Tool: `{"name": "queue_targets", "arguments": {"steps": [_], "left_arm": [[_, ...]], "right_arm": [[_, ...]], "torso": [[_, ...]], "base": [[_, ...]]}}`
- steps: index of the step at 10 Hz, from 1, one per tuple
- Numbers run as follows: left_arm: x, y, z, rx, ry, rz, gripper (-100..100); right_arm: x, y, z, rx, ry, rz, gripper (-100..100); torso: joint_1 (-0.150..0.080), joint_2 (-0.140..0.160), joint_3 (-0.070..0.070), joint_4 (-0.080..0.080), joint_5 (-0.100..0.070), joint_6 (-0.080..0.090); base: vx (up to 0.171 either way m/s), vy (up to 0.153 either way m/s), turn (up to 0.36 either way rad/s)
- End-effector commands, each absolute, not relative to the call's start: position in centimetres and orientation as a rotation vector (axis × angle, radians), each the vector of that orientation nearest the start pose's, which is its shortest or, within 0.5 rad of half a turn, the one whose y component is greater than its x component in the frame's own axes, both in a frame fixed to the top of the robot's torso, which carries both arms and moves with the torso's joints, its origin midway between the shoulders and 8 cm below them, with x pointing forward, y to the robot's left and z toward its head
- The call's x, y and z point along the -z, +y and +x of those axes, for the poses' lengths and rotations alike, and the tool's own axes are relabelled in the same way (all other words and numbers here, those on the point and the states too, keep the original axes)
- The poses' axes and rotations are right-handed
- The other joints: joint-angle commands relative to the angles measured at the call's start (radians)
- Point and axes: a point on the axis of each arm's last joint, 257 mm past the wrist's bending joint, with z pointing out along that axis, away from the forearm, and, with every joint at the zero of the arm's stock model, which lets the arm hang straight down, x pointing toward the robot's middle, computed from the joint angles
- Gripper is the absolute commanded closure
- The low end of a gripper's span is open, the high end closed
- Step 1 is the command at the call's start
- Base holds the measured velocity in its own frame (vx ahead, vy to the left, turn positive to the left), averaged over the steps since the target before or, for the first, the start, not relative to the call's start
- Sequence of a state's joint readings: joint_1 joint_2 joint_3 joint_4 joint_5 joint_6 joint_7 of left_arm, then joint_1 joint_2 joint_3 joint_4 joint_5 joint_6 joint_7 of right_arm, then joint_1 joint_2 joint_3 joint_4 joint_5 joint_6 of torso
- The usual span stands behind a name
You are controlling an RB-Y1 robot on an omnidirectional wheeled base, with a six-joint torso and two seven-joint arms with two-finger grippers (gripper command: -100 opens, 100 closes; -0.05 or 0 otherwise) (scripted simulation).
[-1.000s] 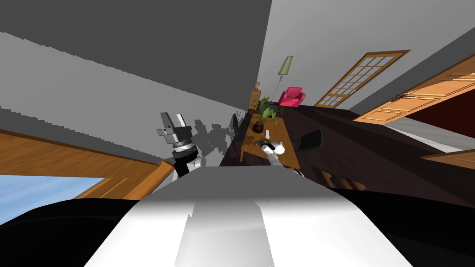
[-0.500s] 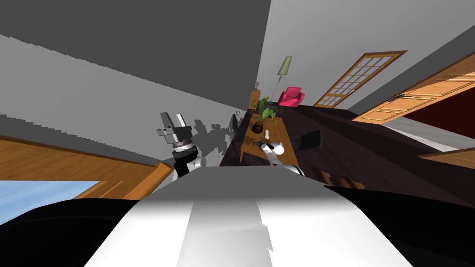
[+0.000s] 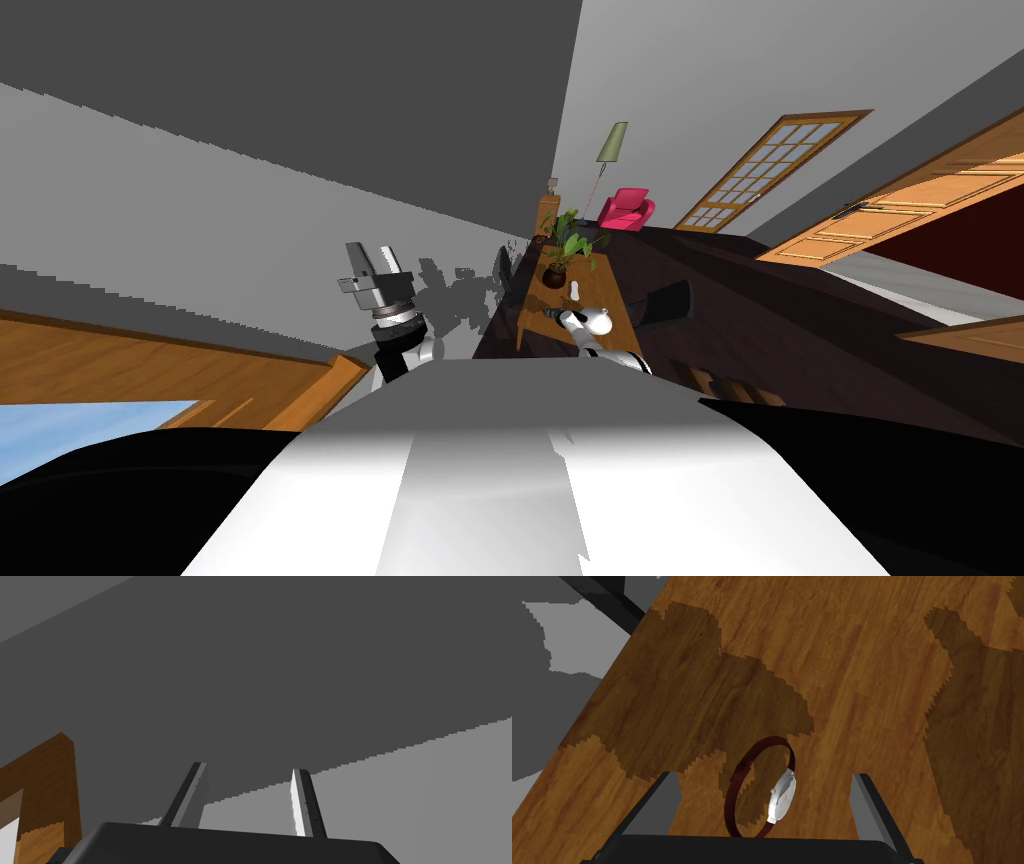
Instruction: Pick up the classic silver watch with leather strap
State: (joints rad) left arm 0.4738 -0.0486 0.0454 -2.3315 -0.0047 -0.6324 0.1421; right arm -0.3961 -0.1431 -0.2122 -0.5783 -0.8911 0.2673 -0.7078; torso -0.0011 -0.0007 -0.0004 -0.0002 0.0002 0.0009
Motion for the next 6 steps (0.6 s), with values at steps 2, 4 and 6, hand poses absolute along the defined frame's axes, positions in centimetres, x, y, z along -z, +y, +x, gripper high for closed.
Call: {"name": "queue_targets", "arguments": {"steps": [2,4,6], "left_arm": [[-7.7,28.7,30.5,1.436,0.400,-0.550,0],[-7.7,28.7,30.5,1.436,0.400,-0.550,0],[-7.7,28.7,30.5,1.436,0.400,-0.550,0]], "right_arm": [[51.5,-26.2,50.4,1.125,0.050,-2.797,-100],[52.3,-25.0,49.7,1.047,0.095,-2.772,-100],[52.3,-25.0,49.8,1.056,0.085,-2.776,-100]], "torso": [[-0.001,-0.001,0.000,0.000,0.000,0.000],[0.000,0.000,0.000,0.000,0.000,0.000],[-0.002,-0.002,-0.001,-0.001,0.000,0.000]], "base": [[0.036,-0.023,-0.009],[0.046,-0.029,-0.015],[0.041,-0.027,0.001]]}}
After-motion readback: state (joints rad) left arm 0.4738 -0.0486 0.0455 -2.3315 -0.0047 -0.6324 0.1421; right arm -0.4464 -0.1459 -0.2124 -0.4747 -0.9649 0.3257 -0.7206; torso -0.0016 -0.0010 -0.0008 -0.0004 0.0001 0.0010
